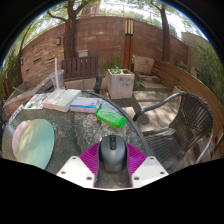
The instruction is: Arrange mouse
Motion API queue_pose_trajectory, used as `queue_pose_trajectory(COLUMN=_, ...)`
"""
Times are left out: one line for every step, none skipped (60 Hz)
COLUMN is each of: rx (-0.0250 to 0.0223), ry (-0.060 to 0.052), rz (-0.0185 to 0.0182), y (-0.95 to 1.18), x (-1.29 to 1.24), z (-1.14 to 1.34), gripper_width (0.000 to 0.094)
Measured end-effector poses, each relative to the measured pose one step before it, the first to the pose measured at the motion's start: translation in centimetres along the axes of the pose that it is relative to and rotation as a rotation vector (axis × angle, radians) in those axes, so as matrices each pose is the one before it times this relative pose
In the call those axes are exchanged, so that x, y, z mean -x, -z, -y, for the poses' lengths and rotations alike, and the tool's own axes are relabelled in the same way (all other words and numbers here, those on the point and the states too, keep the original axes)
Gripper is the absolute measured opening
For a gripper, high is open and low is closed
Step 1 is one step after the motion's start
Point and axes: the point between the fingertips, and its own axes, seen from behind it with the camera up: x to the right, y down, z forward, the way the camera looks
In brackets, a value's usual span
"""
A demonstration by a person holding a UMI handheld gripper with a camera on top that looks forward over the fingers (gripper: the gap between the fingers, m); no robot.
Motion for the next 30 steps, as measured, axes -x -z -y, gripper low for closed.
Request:
queue_pose_trajectory(rx=0.00058, ry=0.0008, rz=-0.00271, y=-0.06, x=-0.057, z=0.147, gripper_width=0.036)
queue_pose_trajectory(rx=0.00157, ry=0.0001, rz=-0.00272, y=0.018, x=-0.05, z=0.015, gripper_width=0.0345)
queue_pose_trajectory(rx=0.00134, ry=-0.0001, rz=-0.00432, y=0.038, x=-0.088, z=0.008, gripper_width=0.0345)
queue_pose_trajectory(rx=0.00101, ry=-0.0007, rz=-0.00718, y=0.065, x=-0.133, z=0.016, gripper_width=0.0342)
queue_pose_trajectory(rx=-0.00236, ry=0.0006, rz=-0.0083, y=0.128, x=-0.186, z=0.127, gripper_width=0.0327)
queue_pose_trajectory(rx=-0.00267, ry=0.0006, rz=-0.00795, y=0.311, x=-0.26, z=0.123, gripper_width=0.0327)
queue_pose_trajectory(rx=-0.00503, ry=-0.0007, rz=-0.0108, y=0.332, x=-0.213, z=0.281, gripper_width=0.0328)
queue_pose_trajectory(rx=-0.00681, ry=-0.0023, rz=-0.01179, y=0.323, x=-0.308, z=0.33, gripper_width=0.0329)
queue_pose_trajectory(rx=-0.00973, ry=-0.0055, rz=-0.01382, y=0.384, x=-0.322, z=0.504, gripper_width=0.0329)
queue_pose_trajectory(rx=-0.01381, ry=-0.009, rz=-0.01243, y=0.463, x=-0.244, z=0.674, gripper_width=0.0331)
queue_pose_trajectory(rx=-0.01739, ry=-0.0097, rz=-0.00812, y=0.564, x=-0.104, z=0.854, gripper_width=0.0331)
queue_pose_trajectory(rx=-0.0208, ry=-0.0088, rz=-0.0047, y=0.553, x=0.036, z=1.036, gripper_width=0.0332)
queue_pose_trajectory(rx=-0.02127, ry=-0.0061, rz=-0.00554, y=0.583, x=-0.345, z=1.304, gripper_width=0.0333)
queue_pose_trajectory(rx=-0.02175, ry=-0.0055, rz=-0.0091, y=0.482, x=0.262, z=1.154, gripper_width=0.0333)
queue_pose_trajectory(rx=-0.02827, ry=-0.0062, rz=-0.00936, y=0.731, x=0.237, z=1.233, gripper_width=0.0334)
queue_pose_trajectory(rx=-0.02408, ry=-0.0011, rz=-0.0014, y=0.708, x=0.473, z=1.184, gripper_width=0.0333)
queue_pose_trajectory(rx=-0.0218, ry=0.0003, rz=0.00481, y=0.691, x=0.618, z=1.252, gripper_width=0.0331)
queue_pose_trajectory(rx=-0.02397, ry=-0.0014, rz=0.00691, y=0.621, x=0.668, z=1.281, gripper_width=0.033)
queue_pose_trajectory(rx=-0.02662, ry=-0.0054, rz=0.00497, y=0.406, x=0.057, z=1.539, gripper_width=0.0329)
queue_pose_trajectory(rx=-0.02298, ry=-0.0021, rz=0.00999, y=0.587, x=0.991, z=0.939, gripper_width=0.0327)
queue_pose_trajectory(rx=-0.02038, ry=-0.0004, rz=0.0113, y=0.549, x=1.019, z=0.97, gripper_width=0.0326)
queue_pose_trajectory(rx=-0.01744, ry=0.0006, rz=0.01403, y=0.459, x=1.119, z=0.841, gripper_width=0.0327)
queue_pose_trajectory(rx=-0.01577, ry=-0.0001, rz=0.01522, y=0.398, x=1.212, z=0.768, gripper_width=0.0329)
queue_pose_trajectory(rx=-0.01426, ry=-0.0018, rz=0.01607, y=0.36, x=1.241, z=0.622, gripper_width=0.0329)
queue_pose_trajectory(rx=-0.0122, ry=-0.0034, rz=0.01243, y=0.499, x=1.127, z=1.218, gripper_width=0.033)
queue_pose_trajectory(rx=-0.00366, ry=-0.0014, rz=0.0175, y=-0.097, x=1.153, z=0.331, gripper_width=0.0327)
queue_pose_trajectory(rx=-0.00286, ry=-0.0014, rz=0.01841, y=0.144, x=1.511, z=0.036, gripper_width=0.0325)
queue_pose_trajectory(rx=0.00079, ry=0.0002, rz=0.01865, y=0.064, x=1.44, z=-0.1, gripper_width=0.0324)
queue_pose_trajectory(rx=0.00374, ry=0.0018, rz=0.01921, y=-0.014, x=1.41, z=-0.286, gripper_width=0.0322)
queue_pose_trajectory(rx=0.00511, ry=0.0018, rz=0.0183, y=-0.099, x=1.363, z=-0.431, gripper_width=0.0323)
